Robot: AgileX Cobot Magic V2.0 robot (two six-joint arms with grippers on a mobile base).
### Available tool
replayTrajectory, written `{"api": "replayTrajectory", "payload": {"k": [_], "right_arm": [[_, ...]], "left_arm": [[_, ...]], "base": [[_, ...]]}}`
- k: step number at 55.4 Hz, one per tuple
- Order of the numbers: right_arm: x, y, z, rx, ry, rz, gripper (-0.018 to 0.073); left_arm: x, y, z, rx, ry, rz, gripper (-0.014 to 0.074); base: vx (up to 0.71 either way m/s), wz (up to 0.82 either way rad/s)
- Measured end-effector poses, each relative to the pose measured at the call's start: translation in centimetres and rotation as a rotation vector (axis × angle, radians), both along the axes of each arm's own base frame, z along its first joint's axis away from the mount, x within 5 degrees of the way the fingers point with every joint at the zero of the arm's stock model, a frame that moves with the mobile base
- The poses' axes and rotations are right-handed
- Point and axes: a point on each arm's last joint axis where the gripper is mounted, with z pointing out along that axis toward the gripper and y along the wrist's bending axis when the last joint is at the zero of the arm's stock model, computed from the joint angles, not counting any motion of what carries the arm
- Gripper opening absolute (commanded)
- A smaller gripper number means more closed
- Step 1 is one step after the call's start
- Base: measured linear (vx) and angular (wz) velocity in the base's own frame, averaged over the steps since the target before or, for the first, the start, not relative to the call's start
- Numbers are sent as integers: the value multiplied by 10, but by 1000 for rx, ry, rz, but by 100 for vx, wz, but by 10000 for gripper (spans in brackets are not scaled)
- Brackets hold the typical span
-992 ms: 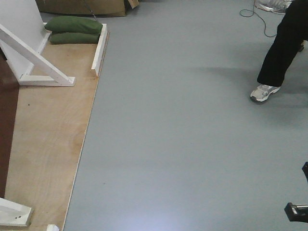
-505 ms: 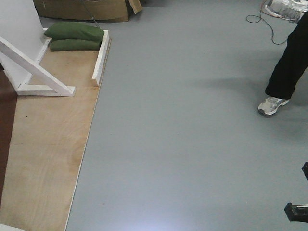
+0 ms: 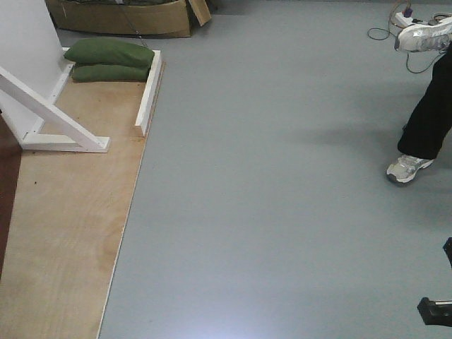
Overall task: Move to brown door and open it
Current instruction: 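Keep driving forward and stop with the brown door beside the left arm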
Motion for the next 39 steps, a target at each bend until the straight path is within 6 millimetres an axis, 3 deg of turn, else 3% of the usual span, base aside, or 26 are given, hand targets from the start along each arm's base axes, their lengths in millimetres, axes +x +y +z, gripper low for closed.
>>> {"api": "replayTrajectory", "payload": {"k": [39], "right_arm": [[0,0,0,0,0,0,0]], "left_arm": [[0,0,0,0,0,0,-4]], "base": [[5,-1]]}}
